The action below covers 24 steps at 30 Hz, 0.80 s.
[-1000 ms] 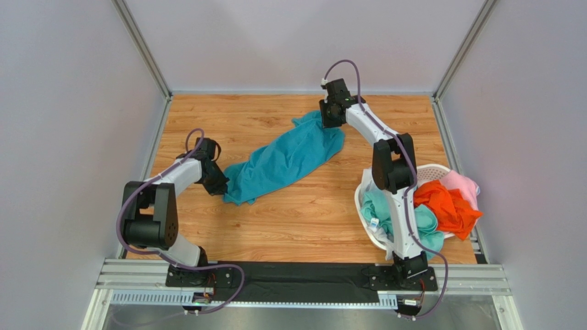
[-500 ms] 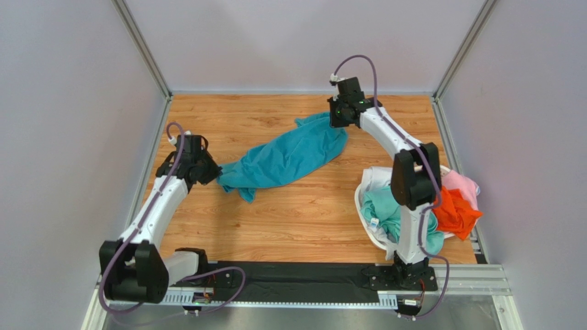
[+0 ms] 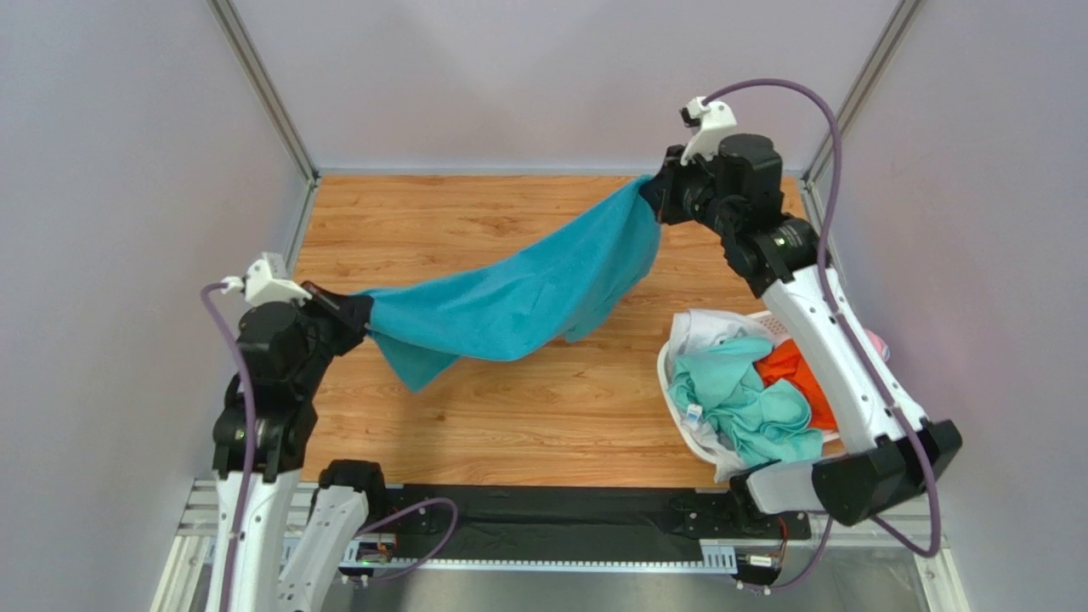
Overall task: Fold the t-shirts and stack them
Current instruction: Flatten the tshirt out
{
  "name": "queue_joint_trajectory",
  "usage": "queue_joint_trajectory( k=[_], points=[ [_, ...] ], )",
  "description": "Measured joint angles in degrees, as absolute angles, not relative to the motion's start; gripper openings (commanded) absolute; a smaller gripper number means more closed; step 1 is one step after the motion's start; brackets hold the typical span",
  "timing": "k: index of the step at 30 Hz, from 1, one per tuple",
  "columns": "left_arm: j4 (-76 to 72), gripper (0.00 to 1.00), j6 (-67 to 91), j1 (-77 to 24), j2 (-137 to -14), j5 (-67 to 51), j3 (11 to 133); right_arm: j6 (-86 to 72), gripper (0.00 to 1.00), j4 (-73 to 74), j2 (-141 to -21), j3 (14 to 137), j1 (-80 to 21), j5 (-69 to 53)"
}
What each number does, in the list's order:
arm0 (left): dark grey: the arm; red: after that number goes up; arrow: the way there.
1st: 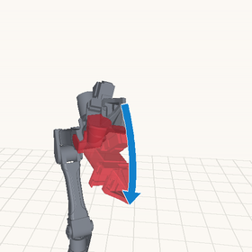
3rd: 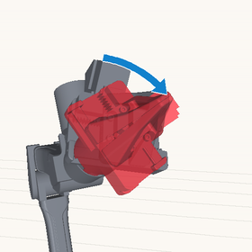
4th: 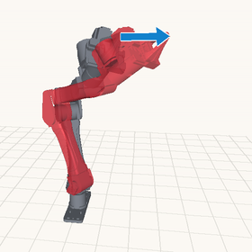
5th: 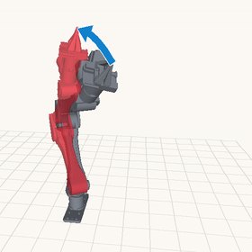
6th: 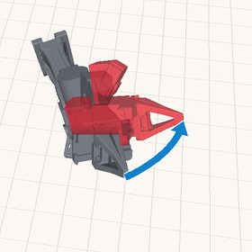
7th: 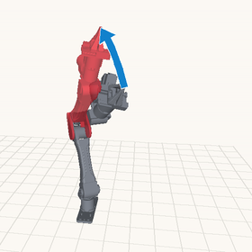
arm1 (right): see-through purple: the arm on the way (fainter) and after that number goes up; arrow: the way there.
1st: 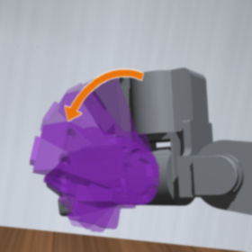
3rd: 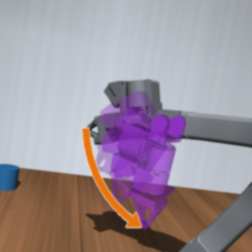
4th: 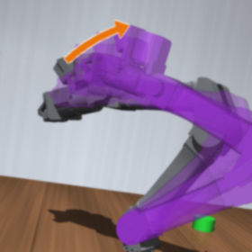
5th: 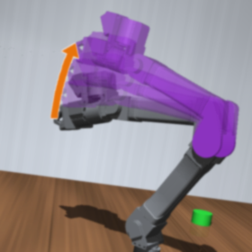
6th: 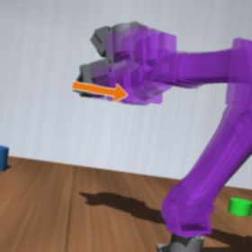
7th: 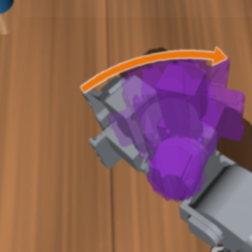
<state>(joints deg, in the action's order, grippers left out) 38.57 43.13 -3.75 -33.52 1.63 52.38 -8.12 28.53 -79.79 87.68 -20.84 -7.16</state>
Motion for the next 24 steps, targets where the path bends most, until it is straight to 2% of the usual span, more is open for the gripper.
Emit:
queue_joint_trajectory(
  k=[9,15,19,23,24],
  points=[
    [39.6,0.00,41.2,-3.8,-23.9,4.7,69.8,-8.1,0.00,32.1,-65.8,92.4,-20.9,-9.3],
    [39.6,0.00,40.8,-3.8,-24.4,8.8,72.0,-8.2,0.00,32.1,-62.6,95.6,-20.9,-9.0],
    [39.1,0.00,41.4,-3.7,-30.9,9.8,69.0,-9.2,0.00,31.9,-67.3,95.7,-20.8,-7.7],
    [38.7,0.00,42.4,-3.8,-47.8,11.2,65.4,-10.3,0.00,31.6,-80.2,97.1,-19.4,-7.7],
    [38.6,0.03,42.7,-3.7,-52.7,11.9,64.8,-10.5,0.01,31.4,-85.1,98.1,-18.9,-7.8]
  ],
)
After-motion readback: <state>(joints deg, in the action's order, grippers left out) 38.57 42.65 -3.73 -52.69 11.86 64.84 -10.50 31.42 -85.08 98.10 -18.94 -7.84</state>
